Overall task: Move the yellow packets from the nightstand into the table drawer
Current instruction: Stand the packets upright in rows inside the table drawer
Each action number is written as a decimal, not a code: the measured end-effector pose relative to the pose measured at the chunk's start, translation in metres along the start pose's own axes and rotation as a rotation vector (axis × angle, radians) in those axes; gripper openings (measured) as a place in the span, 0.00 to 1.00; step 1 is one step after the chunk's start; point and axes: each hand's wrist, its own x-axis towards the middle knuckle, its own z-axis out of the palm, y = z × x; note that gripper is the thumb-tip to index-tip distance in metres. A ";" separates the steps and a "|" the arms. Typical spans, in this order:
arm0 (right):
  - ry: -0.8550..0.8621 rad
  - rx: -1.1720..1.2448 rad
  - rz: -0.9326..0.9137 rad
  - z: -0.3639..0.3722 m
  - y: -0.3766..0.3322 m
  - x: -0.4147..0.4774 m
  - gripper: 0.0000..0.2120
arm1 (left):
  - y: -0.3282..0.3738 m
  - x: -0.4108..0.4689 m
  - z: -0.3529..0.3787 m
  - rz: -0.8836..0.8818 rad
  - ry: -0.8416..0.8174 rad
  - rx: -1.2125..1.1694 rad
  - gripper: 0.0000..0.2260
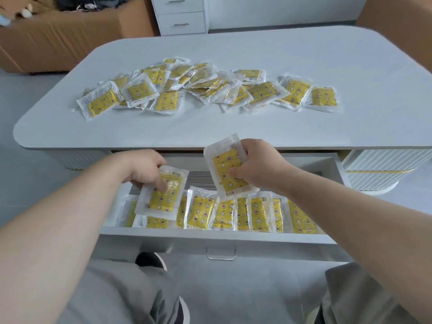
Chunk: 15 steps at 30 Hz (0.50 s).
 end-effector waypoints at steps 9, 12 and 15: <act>-0.027 -0.047 -0.033 0.017 -0.004 0.000 0.09 | -0.066 0.029 0.025 -0.202 0.025 0.189 0.17; -0.035 -0.055 -0.024 0.017 -0.002 0.000 0.10 | -0.069 0.030 0.032 -0.165 0.146 0.411 0.21; -0.043 -0.034 -0.016 0.018 0.000 0.000 0.12 | -0.072 0.030 0.038 -0.165 0.168 0.570 0.20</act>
